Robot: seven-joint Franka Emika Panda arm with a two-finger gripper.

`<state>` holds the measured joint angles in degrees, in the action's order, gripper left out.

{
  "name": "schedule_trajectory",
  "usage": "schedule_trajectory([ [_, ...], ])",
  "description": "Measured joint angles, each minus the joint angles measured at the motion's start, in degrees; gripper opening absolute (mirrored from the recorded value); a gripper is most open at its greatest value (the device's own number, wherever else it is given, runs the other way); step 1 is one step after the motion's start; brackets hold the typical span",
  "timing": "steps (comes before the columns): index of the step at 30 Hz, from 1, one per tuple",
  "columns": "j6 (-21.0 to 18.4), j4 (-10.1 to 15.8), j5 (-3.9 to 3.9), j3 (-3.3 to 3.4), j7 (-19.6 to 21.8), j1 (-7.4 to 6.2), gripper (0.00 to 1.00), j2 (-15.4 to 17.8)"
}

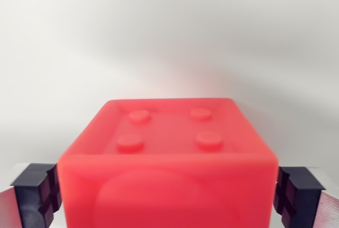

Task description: Destack cube

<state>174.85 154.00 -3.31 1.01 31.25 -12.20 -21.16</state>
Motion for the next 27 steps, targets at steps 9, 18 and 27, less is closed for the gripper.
schedule_trajectory([
  [9,-0.92,0.37,0.00,0.13,0.02,-0.12,1.00,1.43],
  [18,-4.02,1.38,0.22,0.83,0.17,-0.73,1.00,5.59],
  [27,-8.57,2.48,1.13,1.86,0.83,-1.55,1.00,11.41],
])
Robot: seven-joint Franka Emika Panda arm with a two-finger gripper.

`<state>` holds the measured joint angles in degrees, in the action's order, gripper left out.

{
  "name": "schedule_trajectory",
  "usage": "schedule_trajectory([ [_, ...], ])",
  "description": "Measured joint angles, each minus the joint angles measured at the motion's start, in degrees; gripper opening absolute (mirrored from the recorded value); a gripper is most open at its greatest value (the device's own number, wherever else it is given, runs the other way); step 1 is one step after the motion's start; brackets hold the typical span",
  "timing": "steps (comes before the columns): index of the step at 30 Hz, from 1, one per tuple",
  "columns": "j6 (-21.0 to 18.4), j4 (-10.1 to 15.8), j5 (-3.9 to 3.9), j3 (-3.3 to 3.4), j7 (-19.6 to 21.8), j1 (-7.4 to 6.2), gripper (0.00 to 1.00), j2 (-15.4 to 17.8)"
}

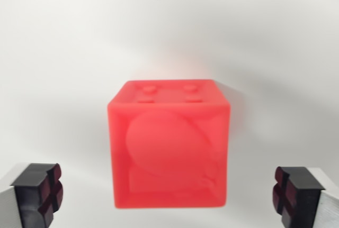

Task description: Destack cube

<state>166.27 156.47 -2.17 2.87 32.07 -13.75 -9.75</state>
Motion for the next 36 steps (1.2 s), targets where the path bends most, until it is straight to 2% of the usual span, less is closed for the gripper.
schedule_trajectory([
  [7,-4.39,0.69,1.17,0.41,0.78,-0.11,1.00,5.08],
  [15,-10.37,1.02,2.20,0.45,1.58,-0.01,1.00,11.48],
  [25,-18.07,0.71,2.81,0.44,2.04,0.15,1.00,18.96],
  [36,-27.03,-1.14,3.13,0.39,2.33,0.20,1.00,26.07],
])
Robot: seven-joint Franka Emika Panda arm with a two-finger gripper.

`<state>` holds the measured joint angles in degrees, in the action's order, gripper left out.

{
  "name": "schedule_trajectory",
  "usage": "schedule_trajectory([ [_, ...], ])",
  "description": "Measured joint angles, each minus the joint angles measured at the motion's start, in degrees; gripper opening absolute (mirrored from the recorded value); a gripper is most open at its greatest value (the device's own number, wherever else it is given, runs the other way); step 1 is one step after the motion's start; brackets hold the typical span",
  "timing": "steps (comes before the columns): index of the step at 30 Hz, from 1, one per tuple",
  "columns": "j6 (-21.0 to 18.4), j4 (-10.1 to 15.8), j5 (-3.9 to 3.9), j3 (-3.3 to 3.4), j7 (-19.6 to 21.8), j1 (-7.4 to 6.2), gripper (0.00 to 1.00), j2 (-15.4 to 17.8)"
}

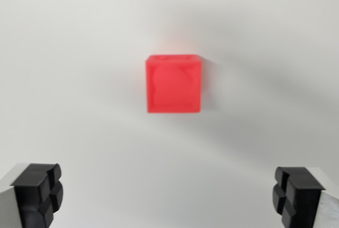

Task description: Destack cube

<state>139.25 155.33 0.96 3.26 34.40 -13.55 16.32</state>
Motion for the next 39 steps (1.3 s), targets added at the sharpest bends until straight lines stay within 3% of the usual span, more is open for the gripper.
schedule_trajectory([
  [18,-11.28,-4.32,0.13,-0.12,0.16,0.01,1.00,6.88],
  [29,-15.69,-6.63,0.14,-0.20,0.20,0.01,1.00,9.01],
  [39,-17.20,-7.48,0.15,-0.23,0.21,0.01,1.00,9.61],
])
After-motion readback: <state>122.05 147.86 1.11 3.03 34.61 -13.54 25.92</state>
